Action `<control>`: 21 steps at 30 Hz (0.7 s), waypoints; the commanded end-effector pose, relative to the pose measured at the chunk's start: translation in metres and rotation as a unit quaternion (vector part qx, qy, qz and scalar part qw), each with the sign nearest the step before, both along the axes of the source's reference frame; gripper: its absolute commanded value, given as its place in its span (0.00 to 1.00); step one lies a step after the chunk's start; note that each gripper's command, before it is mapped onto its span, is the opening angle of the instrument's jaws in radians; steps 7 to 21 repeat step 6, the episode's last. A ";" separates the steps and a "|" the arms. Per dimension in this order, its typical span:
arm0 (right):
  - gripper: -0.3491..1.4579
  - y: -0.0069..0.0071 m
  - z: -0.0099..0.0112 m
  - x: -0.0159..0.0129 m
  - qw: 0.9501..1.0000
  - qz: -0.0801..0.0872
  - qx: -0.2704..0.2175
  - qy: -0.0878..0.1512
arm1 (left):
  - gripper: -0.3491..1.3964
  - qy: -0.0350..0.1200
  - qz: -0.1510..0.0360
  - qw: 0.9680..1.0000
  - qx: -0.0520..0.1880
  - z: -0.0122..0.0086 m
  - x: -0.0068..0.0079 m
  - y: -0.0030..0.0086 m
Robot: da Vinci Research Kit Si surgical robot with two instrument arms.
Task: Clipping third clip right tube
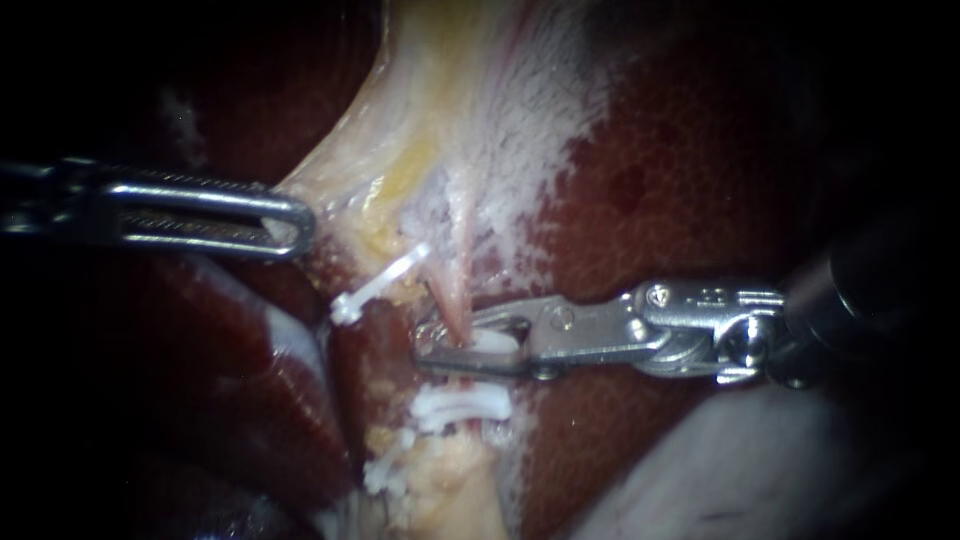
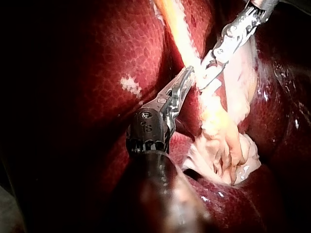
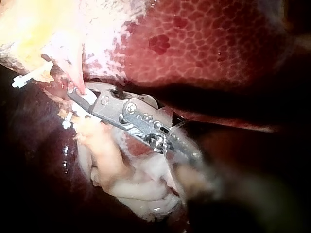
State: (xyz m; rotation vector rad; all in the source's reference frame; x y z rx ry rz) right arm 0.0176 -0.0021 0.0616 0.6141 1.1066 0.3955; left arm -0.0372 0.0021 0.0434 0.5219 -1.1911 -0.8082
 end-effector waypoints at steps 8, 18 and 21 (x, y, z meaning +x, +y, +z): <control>0.03 -0.0001 0.0000 0.0000 1.000 0.000 0.000 0.000 | 0.00 0.000 0.000 1.000 0.000 0.0001 -0.0001 0.0000; 0.03 -0.0001 0.0000 0.0000 1.000 0.000 0.000 0.000 | 0.00 0.000 0.000 1.000 0.000 0.0001 -0.0001 0.0000; 0.03 -0.0001 0.0000 0.0000 1.000 0.000 0.000 0.000 | 0.00 0.000 0.000 1.000 0.000 0.0001 -0.0001 0.0000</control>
